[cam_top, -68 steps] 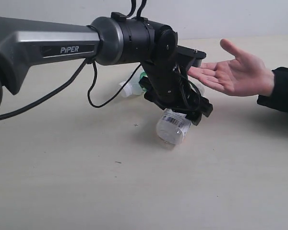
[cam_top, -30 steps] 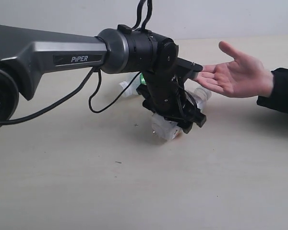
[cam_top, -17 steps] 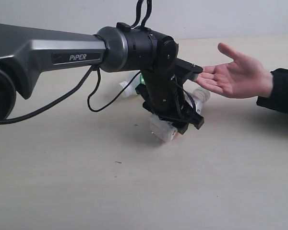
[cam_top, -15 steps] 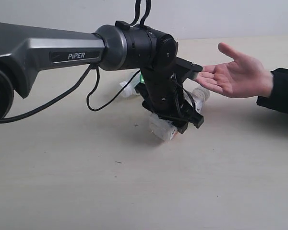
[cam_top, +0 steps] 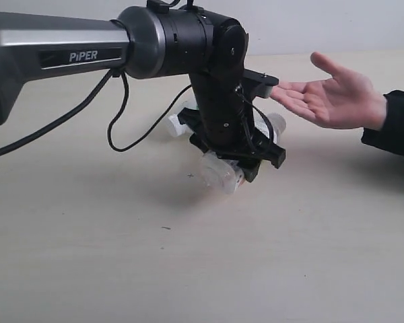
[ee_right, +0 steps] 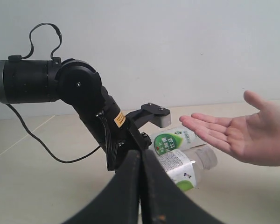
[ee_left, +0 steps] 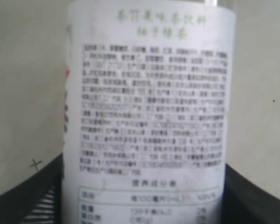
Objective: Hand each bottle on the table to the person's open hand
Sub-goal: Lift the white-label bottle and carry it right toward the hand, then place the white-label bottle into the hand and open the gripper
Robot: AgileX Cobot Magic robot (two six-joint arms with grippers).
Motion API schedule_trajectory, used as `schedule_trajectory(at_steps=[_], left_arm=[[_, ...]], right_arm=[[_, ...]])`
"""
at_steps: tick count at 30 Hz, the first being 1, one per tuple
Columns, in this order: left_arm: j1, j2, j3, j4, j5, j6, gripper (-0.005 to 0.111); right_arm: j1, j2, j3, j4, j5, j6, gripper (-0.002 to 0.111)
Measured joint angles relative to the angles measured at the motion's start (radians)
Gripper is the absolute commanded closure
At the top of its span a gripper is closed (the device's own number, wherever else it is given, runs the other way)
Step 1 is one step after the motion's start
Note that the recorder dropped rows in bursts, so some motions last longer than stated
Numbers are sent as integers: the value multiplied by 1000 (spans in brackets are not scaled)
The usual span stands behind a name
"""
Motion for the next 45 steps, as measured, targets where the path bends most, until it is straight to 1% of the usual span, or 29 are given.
schedule_trajectory(at_steps=[7, 14, 19, 23, 27, 30, 33, 35, 37, 40, 43, 45], left_arm=[[0, -39, 0, 28, 30, -92, 107], [0, -94, 0, 38, 58, -128, 107], [0, -127, 0, 131, 84, -226, 107], [0, -155, 9, 179, 65, -290, 107], [-10, -169, 20, 190, -14, -362, 107], [-39, -169, 28, 194, -96, -415, 107], [-105, -169, 30, 194, -288, -499, 107], [-134, -167, 30, 196, -390, -556, 107], [-149, -151, 30, 205, -455, -604, 107], [-158, -113, 30, 209, -495, -662, 107], [-172, -71, 30, 239, -568, -763, 107], [-181, -56, 30, 277, -610, -860, 107]], right_arm=[[0, 0, 0, 0, 0, 0, 108], [0, 0, 0, 0, 0, 0, 108], [0, 0, 0, 0, 0, 0, 108], [0, 0, 0, 0, 0, 0, 108], [0, 0, 0, 0, 0, 0, 108], [0, 0, 0, 0, 0, 0, 108], [0, 0, 0, 0, 0, 0, 108], [0, 0, 0, 0, 0, 0, 108], [0, 0, 0, 0, 0, 0, 108], [0, 0, 0, 0, 0, 0, 108], [0, 0, 0, 0, 0, 0, 108], [0, 0, 0, 0, 0, 0, 108]])
